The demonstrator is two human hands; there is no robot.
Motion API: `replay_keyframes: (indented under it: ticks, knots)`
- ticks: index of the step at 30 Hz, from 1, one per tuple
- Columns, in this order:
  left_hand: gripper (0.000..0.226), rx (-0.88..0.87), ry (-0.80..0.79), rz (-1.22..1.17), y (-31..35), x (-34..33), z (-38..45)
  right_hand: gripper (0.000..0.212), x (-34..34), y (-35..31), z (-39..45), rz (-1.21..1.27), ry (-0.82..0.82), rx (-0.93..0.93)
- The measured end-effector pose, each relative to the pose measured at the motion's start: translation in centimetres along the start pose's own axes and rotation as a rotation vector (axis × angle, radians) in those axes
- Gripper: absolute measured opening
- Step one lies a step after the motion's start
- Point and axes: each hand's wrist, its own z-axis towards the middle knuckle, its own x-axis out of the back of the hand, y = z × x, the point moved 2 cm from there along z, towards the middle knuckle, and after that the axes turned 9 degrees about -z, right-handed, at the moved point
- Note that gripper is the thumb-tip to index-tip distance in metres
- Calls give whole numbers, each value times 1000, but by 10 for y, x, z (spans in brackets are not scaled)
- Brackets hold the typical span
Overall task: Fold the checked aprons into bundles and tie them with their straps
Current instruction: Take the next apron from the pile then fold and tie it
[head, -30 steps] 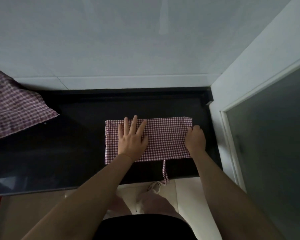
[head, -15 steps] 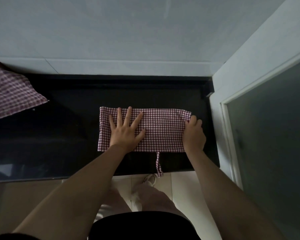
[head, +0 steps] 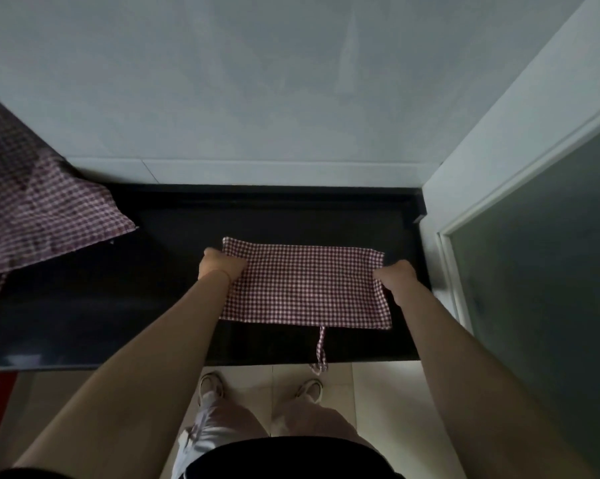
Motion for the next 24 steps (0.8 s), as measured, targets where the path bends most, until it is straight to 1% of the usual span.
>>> replay_keyframes:
  ticks: [2,3,4,5,7,9,11,13,15,16,18,19,20,22,24]
  knots:
    - [44,144,-135,-161,-5,4,11,17,6,0,-5,69,-135,-58]
    - [40,196,-206,-188,-7,8,12,8,9,0,-7,32,-172,-69]
    - [36,206,-250,-174,-9,13,14,4,14,-1,-9,-21,-175,-65]
    - [33,204,-273,-136,-11,17,18,6,18,-2,-9,-65,-161,-66]
    - [33,160,-254,-65,-7,27,27,11,28,-10,-13,-108,-132,-63]
    - [32,97,-230,-82,5,34,28,9,36,-22,-21,-57,-153,-41]
    - [28,-19,-183,-99,30,40,16,12,46,-41,-31,117,-164,10]
    - [24,-147,-191,-199,61,44,-5,11,59,-65,-47,356,-155,133]
    - [22,-219,-266,-440,89,47,-25,16,73,-85,-58,595,-175,302]
    - [25,-295,-298,-598,110,58,-40,20,88,-100,-70,740,-179,401]
    - [30,-325,-348,-983,128,69,-57,31,108,-108,-81,1074,-232,456]
    - [32,-346,-355,-1114,132,75,-63,34,114,-107,-83,1192,-235,467]
    - [35,-357,-370,-1180,128,78,-69,34,115,-105,-84,1269,-245,469]
    - [37,-330,-320,-1071,110,73,-66,27,102,-92,-76,1242,-253,450]
    - [22,-296,-208,-857,74,61,-49,18,75,-67,-58,1013,-250,398]
